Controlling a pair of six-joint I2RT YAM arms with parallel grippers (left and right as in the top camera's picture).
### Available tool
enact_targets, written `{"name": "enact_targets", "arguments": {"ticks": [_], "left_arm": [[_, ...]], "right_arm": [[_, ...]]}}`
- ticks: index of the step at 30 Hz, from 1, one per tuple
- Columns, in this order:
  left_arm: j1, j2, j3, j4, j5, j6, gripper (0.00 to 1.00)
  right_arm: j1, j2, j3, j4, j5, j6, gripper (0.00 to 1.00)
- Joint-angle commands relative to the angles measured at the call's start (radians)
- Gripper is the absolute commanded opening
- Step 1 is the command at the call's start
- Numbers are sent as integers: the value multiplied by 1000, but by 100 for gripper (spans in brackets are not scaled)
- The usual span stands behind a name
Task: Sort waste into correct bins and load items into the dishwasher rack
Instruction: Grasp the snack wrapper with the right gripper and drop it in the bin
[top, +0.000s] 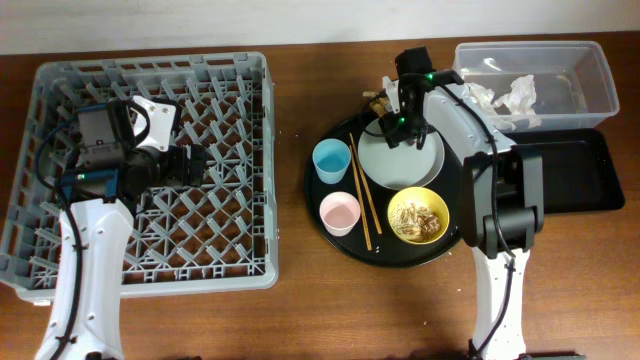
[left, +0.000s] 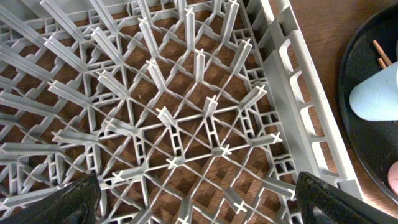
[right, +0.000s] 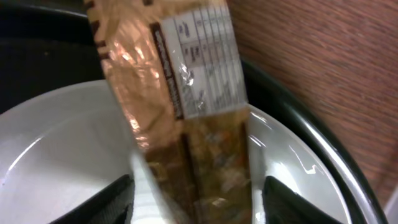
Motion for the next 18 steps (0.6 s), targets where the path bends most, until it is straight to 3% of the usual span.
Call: {"name": "enact_targets", "arguments": {"ticks": [1, 4, 6, 10, 12, 13, 14, 15, 16, 18], "left_arm": [[-1, 5, 14, -1, 18, 8, 100], [-1, 5, 14, -1, 18, 8, 100], [-1, 5, 14, -1, 18, 8, 100], [-1, 5, 14, -1, 18, 8, 100], [-1, 5, 14, -1, 18, 8, 100], [-1, 5, 14, -1, 18, 8, 100], [-1, 5, 14, -1, 18, 8, 100], [-1, 5, 14, -1, 18, 8, 100], [-1, 5, 14, -1, 18, 8, 100], [-1, 5, 14, -1, 18, 8, 100]], "right_arm": [[-2, 26, -3, -1, 10, 12, 4], [-4, -63, 113, -144, 11, 25, 4], [-49, -172, 274, -240, 11, 162, 4], [-334, -180, 259, -191, 14, 700, 4], [-441, -177, 198, -90, 14, 1071, 4], [-449, -177, 174, -22, 11, 1083, 4], [-449, -177, 158, 35, 11, 1083, 13], [-446, -177, 157, 60, 10, 1083, 47], [-440, -177, 157, 82, 5, 1083, 67], [-444, -179, 158, 114, -89, 1035, 74]]}}
